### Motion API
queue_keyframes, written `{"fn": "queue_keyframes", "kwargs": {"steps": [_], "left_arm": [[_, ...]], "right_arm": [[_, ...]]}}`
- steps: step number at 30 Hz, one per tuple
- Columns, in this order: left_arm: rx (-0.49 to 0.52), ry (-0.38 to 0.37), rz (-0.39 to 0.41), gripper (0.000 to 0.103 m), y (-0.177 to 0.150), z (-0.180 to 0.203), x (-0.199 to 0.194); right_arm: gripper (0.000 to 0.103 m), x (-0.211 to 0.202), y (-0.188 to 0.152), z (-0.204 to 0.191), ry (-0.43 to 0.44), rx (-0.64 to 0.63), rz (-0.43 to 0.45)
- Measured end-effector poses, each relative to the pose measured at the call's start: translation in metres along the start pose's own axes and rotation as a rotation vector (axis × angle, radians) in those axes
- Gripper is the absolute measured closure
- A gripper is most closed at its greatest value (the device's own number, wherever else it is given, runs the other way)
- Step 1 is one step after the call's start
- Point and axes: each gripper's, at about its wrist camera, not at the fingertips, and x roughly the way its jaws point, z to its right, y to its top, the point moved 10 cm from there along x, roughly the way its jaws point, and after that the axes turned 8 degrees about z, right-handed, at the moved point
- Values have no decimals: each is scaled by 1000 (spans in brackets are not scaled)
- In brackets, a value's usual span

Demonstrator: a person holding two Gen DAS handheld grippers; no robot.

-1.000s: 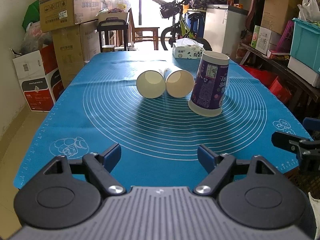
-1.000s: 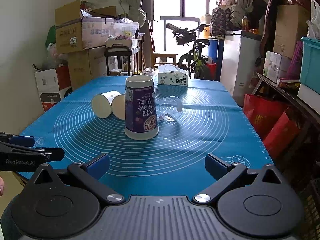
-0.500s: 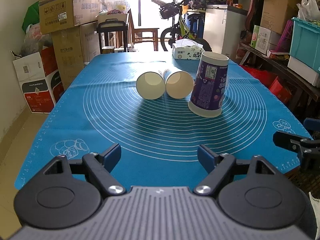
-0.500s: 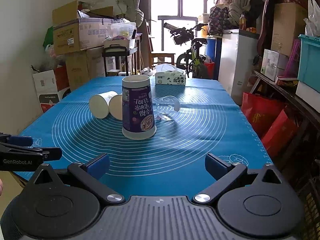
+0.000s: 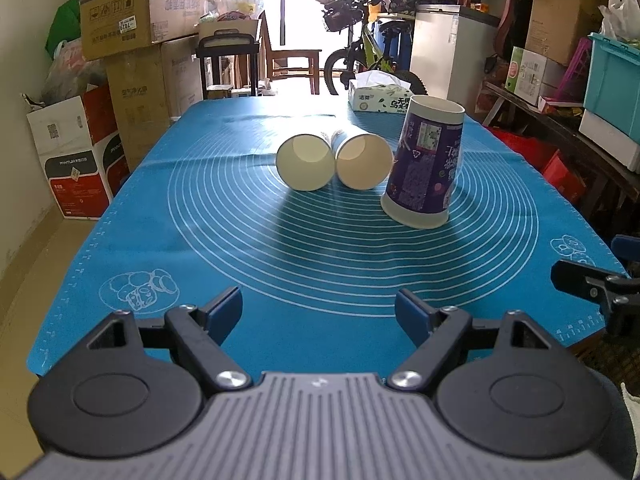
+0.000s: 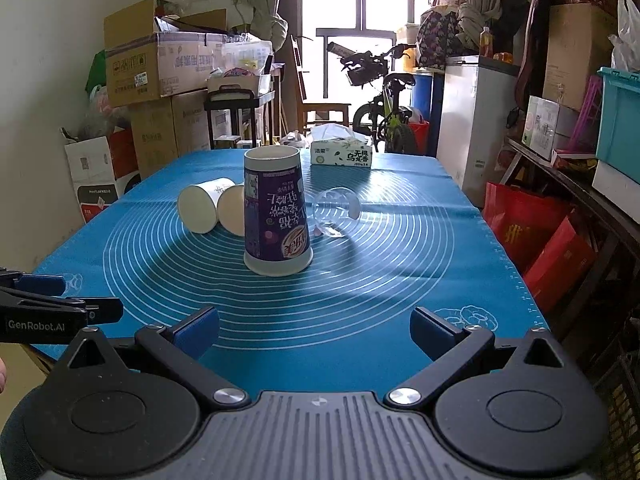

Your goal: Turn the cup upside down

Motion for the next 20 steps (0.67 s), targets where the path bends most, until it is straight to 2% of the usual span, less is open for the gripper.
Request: {"fn": "queue_keyframes", "kwargs": {"steps": [20], "left_arm": [[19, 4, 20, 20, 3, 1, -1]], "right_arm": [[0, 5, -5, 1, -4, -1, -13]]}}
